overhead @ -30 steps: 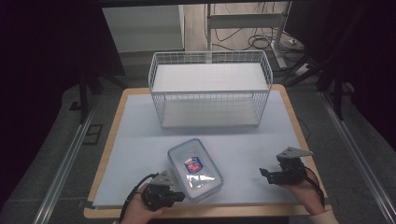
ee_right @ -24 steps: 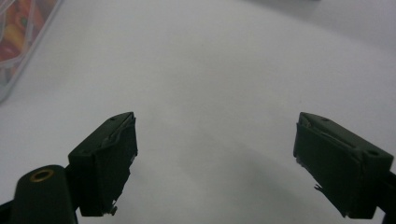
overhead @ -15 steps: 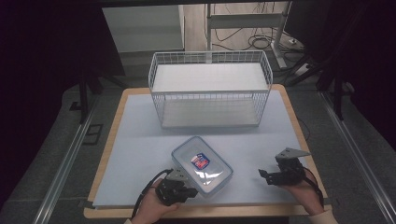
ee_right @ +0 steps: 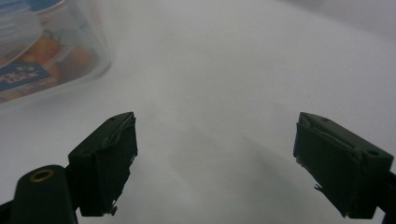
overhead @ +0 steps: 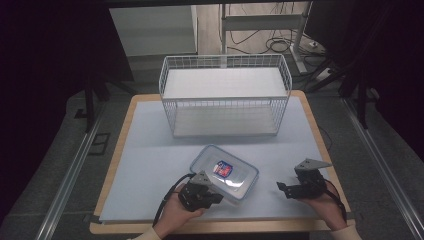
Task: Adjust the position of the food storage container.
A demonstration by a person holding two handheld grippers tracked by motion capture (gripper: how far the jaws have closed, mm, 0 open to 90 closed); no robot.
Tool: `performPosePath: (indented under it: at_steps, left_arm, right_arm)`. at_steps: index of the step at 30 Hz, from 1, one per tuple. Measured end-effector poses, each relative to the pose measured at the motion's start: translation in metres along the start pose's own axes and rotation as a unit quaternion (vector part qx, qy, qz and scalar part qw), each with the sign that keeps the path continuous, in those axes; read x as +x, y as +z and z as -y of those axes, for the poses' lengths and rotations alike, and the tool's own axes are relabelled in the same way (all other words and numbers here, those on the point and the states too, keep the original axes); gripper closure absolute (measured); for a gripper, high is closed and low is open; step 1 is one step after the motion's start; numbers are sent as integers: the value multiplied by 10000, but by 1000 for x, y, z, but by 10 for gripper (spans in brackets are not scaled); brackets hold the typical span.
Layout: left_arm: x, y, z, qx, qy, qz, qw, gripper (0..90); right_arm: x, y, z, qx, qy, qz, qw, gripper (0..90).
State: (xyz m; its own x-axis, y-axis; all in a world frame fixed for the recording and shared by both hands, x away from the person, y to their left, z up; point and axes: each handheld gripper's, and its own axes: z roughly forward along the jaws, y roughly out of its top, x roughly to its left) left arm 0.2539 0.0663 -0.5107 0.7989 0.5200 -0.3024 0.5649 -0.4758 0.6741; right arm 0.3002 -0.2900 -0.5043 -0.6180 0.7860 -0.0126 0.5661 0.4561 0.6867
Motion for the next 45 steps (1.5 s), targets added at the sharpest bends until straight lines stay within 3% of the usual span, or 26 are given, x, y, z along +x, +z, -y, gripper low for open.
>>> performPosePath:
  at_steps: [18, 26, 30, 36, 45]
  left_arm:
    - [-5, 42, -38, -239, -101, -168, 9995, 898]
    - [-9, 47, -39, -221, -11, -208, 9995, 893]
    - [-15, 35, -29, -290, 62, -112, 9995, 892]
    - [-17, -5, -13, -557, 62, -113, 9984, 885]
    - [15, -52, 9, -971, -450, -528, 9929, 884]
  right_arm:
    - [-2, 0, 1, 18, 27, 4, 10000, 132]
    - [-3, 1, 1, 22, 2, 10, 10000, 132]
    - [-3, -1, 1, -17, 29, 15, 10000, 132]
    - [-4, -2, 1, -35, 52, 18, 10000, 132]
    - [-3, -2, 1, -27, 43, 17, 10000, 133]
